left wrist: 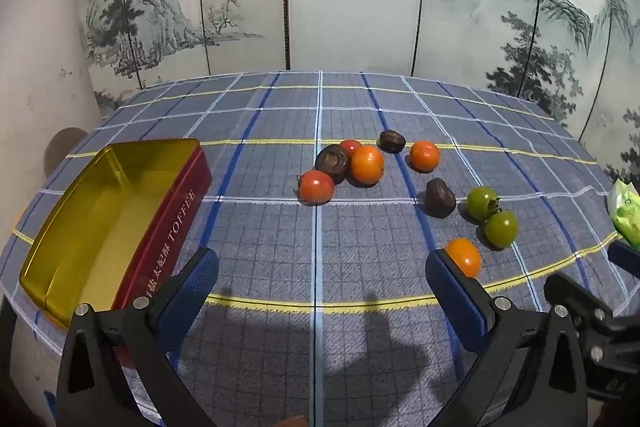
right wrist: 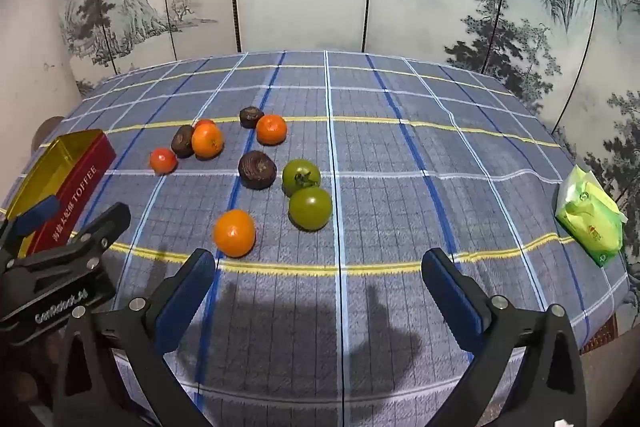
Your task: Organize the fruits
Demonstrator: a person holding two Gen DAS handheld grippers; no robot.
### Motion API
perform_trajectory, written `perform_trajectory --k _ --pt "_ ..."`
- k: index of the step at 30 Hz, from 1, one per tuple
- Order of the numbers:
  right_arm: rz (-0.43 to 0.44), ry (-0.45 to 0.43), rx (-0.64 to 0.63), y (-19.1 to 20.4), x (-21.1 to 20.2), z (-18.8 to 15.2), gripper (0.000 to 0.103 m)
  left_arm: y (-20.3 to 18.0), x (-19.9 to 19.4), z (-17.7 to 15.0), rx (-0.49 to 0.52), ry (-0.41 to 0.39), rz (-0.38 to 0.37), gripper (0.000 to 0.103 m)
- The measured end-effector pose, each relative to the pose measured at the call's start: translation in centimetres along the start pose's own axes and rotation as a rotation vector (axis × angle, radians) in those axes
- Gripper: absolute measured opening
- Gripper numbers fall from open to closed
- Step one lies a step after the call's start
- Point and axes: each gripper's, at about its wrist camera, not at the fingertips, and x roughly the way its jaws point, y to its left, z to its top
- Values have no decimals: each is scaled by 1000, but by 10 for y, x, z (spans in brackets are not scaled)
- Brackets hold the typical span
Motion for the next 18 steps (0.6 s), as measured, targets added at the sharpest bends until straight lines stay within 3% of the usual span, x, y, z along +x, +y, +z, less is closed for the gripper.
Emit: perform_trajectory --k 8,18 --pt "0 35 0 36 -2 -33 103 2 9 -3 -5 25 10 103" --pt "12 42 5 41 2 -37 103 10 21 -5 -21 37 19 103"
